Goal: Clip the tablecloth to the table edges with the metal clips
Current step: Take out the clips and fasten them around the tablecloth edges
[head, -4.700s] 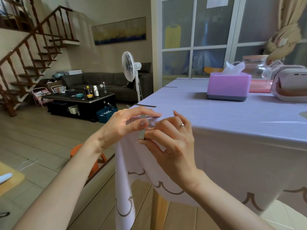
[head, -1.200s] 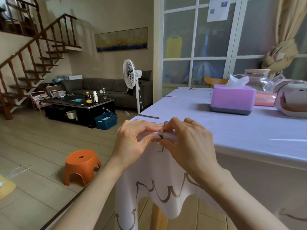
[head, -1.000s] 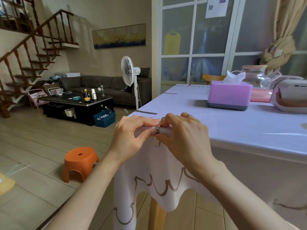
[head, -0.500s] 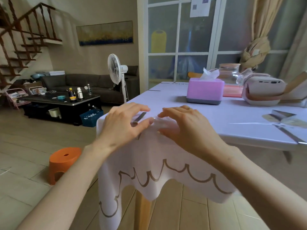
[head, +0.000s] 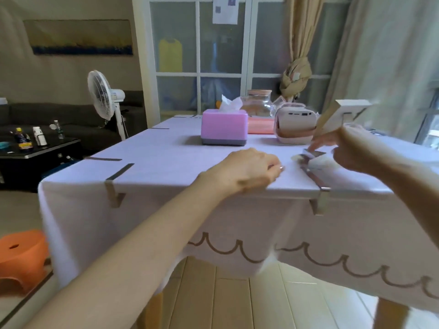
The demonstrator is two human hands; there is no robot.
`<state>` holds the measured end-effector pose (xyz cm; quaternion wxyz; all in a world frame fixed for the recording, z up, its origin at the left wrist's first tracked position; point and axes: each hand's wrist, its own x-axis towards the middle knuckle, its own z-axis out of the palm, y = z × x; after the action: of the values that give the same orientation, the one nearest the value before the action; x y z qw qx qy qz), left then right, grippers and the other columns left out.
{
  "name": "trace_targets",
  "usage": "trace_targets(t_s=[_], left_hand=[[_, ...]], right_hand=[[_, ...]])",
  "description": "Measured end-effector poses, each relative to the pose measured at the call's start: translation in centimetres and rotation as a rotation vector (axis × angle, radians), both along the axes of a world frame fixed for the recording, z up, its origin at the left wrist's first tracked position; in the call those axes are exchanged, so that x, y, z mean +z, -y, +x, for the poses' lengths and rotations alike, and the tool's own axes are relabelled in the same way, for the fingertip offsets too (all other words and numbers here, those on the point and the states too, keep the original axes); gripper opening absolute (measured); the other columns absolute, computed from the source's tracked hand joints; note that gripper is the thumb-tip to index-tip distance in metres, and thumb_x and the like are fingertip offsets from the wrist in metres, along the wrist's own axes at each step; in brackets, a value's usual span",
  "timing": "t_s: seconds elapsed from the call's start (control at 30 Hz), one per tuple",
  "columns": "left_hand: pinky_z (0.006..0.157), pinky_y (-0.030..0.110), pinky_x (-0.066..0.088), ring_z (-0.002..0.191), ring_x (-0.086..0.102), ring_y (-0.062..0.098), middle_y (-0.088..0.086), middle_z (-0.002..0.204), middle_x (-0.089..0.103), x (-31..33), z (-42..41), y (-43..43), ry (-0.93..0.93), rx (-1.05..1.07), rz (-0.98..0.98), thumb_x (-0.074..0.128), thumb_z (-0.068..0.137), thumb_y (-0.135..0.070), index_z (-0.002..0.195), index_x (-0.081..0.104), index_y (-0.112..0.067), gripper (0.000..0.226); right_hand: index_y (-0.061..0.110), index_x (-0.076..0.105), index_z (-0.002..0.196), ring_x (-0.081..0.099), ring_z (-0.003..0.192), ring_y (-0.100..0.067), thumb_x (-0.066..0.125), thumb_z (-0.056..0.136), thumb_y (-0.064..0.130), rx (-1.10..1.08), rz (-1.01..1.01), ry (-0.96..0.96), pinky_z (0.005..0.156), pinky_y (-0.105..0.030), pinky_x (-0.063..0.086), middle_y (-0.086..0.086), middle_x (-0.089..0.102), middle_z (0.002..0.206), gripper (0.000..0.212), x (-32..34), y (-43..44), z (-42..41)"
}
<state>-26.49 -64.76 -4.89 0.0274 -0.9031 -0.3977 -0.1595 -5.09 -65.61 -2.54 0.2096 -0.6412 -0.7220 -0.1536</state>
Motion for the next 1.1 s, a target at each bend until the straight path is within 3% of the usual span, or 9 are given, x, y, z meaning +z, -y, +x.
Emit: trace_targets(t_s=[0.1,0.27,0.37,0.5,0.57,0.67,0.8,0.93,1.1], left_hand=[[0.073,0.034,0.035,0.087,0.047,0.024,0.005,0.091,0.055,0.3,1.8,-0.3,0.012,-0.030,-0.021,0.028,0.100,-0.032,0.072,0.045,-0.024,0.034],[0.081,0.040,0.041,0.092,0.050,0.029,0.010,0.099,0.061,0.6,2.9,-0.7,0.022,-0.050,-0.010,0.024,0.101,-0.034,0.086,0.054,-0.014,0.039],[0.077,0.038,0.040,0.088,0.049,0.027,0.004,0.088,0.056,0.6,2.9,-0.7,0.085,-0.055,-0.053,0.025,0.100,-0.042,0.079,0.051,-0.024,0.038],[0.099,0.037,0.041,0.120,0.051,0.016,-0.001,0.128,0.058,0.9,4.4,-1.0,0.255,-0.159,-0.002,0.048,0.094,-0.042,0.126,0.052,-0.022,0.038],[0.101,0.036,0.043,0.122,0.052,0.011,-0.004,0.132,0.056,1.5,6.4,-1.0,0.324,-0.261,0.042,0.064,0.086,-0.035,0.131,0.047,-0.020,0.050],[0.092,0.038,0.049,0.108,0.060,0.009,-0.007,0.115,0.066,2.3,9.9,-0.8,0.326,-0.354,0.084,0.073,0.078,-0.027,0.117,0.058,-0.019,0.042],[0.078,0.035,0.050,0.089,0.061,0.017,-0.005,0.092,0.069,2.9,14.2,-0.2,0.303,-0.352,0.178,0.070,0.081,-0.029,0.098,0.066,-0.021,0.019],[0.084,0.033,0.047,0.093,0.063,0.017,-0.004,0.096,0.071,3.6,17.8,0.8,0.327,-0.384,0.228,0.066,0.084,-0.033,0.099,0.065,-0.022,0.019],[0.085,0.033,0.047,0.096,0.063,0.019,-0.001,0.101,0.071,3.7,22.2,1.2,0.355,-0.415,0.062,0.062,0.088,-0.028,0.099,0.063,-0.019,0.015]], right_hand=[[0.021,0.073,0.101,0.062,0.099,-0.029,0.056,0.080,-0.007,-0.013,-0.046,-0.024,0.082,-0.036,0.050,-0.013,0.069,0.106,0.039,-0.7,-0.1,1.5],[0.031,0.070,0.076,0.056,0.082,-0.026,0.073,0.080,0.012,0.008,0.045,-0.020,0.069,-0.036,0.050,-0.005,0.066,0.087,0.020,-1.0,0.4,2.8],[0.023,0.074,0.076,0.053,0.076,-0.023,0.074,0.078,0.010,0.059,0.108,-0.035,0.066,-0.033,0.046,-0.002,0.060,0.082,0.013,-0.9,1.2,3.7],[0.014,0.073,0.076,0.054,0.069,-0.021,0.072,0.078,0.005,0.125,0.105,-0.179,0.063,-0.028,0.038,-0.001,0.060,0.069,0.010,-0.8,2.5,4.4],[0.021,0.067,0.071,0.057,0.065,-0.016,0.070,0.080,0.003,0.173,0.076,-0.272,0.066,-0.029,0.041,-0.003,0.066,0.066,0.020,-0.8,3.2,4.9],[0.018,0.063,0.070,0.057,0.052,0.000,0.066,0.081,-0.001,0.187,0.044,-0.389,0.069,-0.023,0.045,0.000,0.066,0.059,0.023,-0.5,4.4,6.3],[0.011,0.068,0.076,0.055,0.047,0.000,0.068,0.082,0.002,0.166,0.057,-0.617,0.062,-0.013,0.045,-0.008,0.064,0.063,0.010,-0.3,6.7,8.8],[0.020,0.070,0.078,0.055,0.066,-0.013,0.074,0.076,0.011,0.161,0.109,-0.745,0.068,-0.024,0.041,-0.004,0.067,0.069,0.009,-0.1,9.1,12.2],[0.023,0.069,0.086,0.047,0.059,-0.003,0.077,0.073,0.010,0.055,0.207,-0.763,0.056,-0.008,0.036,0.007,0.066,0.079,0.020,-0.8,10.6,15.7]])
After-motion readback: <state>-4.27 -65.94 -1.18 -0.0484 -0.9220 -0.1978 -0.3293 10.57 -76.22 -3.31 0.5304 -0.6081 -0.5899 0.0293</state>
